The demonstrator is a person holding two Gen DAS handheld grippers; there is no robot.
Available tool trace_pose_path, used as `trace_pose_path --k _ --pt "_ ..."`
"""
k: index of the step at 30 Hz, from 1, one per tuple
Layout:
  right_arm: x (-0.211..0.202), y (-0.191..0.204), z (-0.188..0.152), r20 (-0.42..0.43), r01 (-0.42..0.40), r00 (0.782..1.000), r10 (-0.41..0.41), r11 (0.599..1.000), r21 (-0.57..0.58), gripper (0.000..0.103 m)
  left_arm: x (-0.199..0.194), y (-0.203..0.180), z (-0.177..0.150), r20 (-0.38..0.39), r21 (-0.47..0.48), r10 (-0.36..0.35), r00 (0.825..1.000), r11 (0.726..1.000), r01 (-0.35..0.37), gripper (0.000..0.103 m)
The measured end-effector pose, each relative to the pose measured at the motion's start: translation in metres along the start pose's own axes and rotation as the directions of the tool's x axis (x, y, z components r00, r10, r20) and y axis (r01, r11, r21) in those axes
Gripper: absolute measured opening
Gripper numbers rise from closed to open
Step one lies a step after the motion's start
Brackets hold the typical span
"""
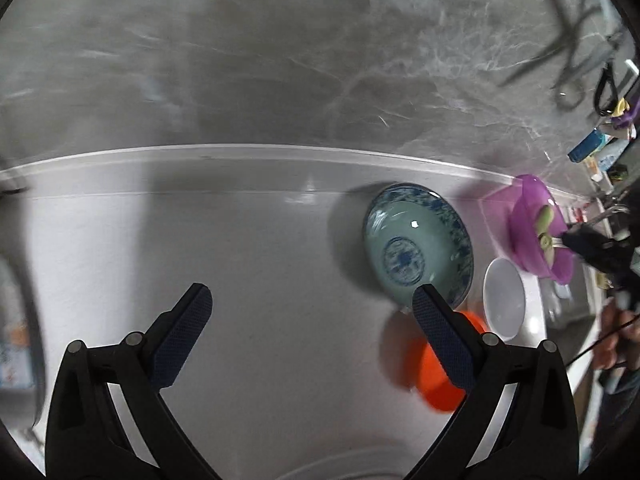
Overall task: Organize plates and bowls
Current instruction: 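Move both tools to the blue-and-white bowl and close them on its rim, then carry the blue-and-white bowl with both tools and set it on the counter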
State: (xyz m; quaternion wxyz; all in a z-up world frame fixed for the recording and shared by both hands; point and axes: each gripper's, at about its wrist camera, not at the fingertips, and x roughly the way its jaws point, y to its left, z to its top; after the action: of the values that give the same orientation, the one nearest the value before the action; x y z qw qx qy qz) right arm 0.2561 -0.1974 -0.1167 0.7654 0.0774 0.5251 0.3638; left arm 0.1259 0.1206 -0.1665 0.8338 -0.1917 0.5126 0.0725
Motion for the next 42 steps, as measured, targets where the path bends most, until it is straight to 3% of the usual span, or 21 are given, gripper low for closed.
trace_pose_path --k 2,5,9,13,15,20,23,25,26,28,35,42 --pt "0.032 -0.001 0.008 -0.067 0.047 0.997 -0.046 0.999 0.016 0.074 0.023 -0.007 0.011 -0.045 0.023 -0.006 0.999 1.0 0.007 0.101" --pt "0.074 -0.001 0.013 -0.156 0.054 0.987 -0.048 0.998 0.035 0.071 0.054 -0.017 0.019 -0.097 0.06 -0.016 0.995 0.998 0.022 0.101" --pt "0.111 -0.003 0.013 -0.22 0.077 0.973 -0.062 0.995 0.056 0.071 0.091 -0.018 0.023 -0.156 0.045 -0.043 0.987 0.998 0.05 0.101" --pt "0.129 -0.005 0.012 -0.255 0.108 0.962 -0.093 0.993 0.045 0.07 0.108 -0.019 0.023 -0.167 0.046 -0.031 0.985 0.998 0.039 0.099" --pt "0.136 -0.004 0.013 -0.271 0.121 0.956 -0.109 0.992 0.03 0.067 0.112 -0.024 0.024 -0.165 0.06 -0.022 0.986 0.998 0.032 0.089" --pt "0.156 0.002 0.01 -0.315 0.148 0.938 -0.143 0.989 -0.009 0.049 0.123 -0.034 0.02 -0.187 0.09 0.0 0.982 0.996 0.018 0.039" --pt "0.165 0.002 0.005 -0.329 0.161 0.931 -0.157 0.987 -0.015 0.034 0.129 -0.04 0.013 -0.196 0.087 -0.014 0.981 0.996 0.031 0.029" --pt "0.165 0.004 0.004 -0.331 0.157 0.931 -0.154 0.987 -0.02 0.016 0.13 -0.044 0.011 -0.193 0.091 -0.026 0.981 0.995 0.044 0.02" --pt "0.165 0.005 0.003 -0.329 0.148 0.933 -0.148 0.989 -0.025 0.015 0.131 -0.047 0.011 -0.192 0.095 -0.028 0.981 0.994 0.047 0.015" --pt "0.167 0.009 0.005 -0.325 0.145 0.934 -0.149 0.989 -0.037 0.011 0.134 -0.054 0.011 -0.186 0.11 -0.015 0.982 0.993 0.036 0.014" --pt "0.169 0.017 0.005 -0.313 0.14 0.939 -0.145 0.989 -0.04 0.011 0.133 -0.059 0.012 -0.18 0.1 -0.013 0.984 0.995 0.032 0.014" --pt "0.136 0.02 0.01 -0.268 0.113 0.956 -0.119 0.993 -0.037 0.011 0.097 -0.065 0.015 -0.132 0.115 -0.014 0.991 0.993 0.029 0.014"
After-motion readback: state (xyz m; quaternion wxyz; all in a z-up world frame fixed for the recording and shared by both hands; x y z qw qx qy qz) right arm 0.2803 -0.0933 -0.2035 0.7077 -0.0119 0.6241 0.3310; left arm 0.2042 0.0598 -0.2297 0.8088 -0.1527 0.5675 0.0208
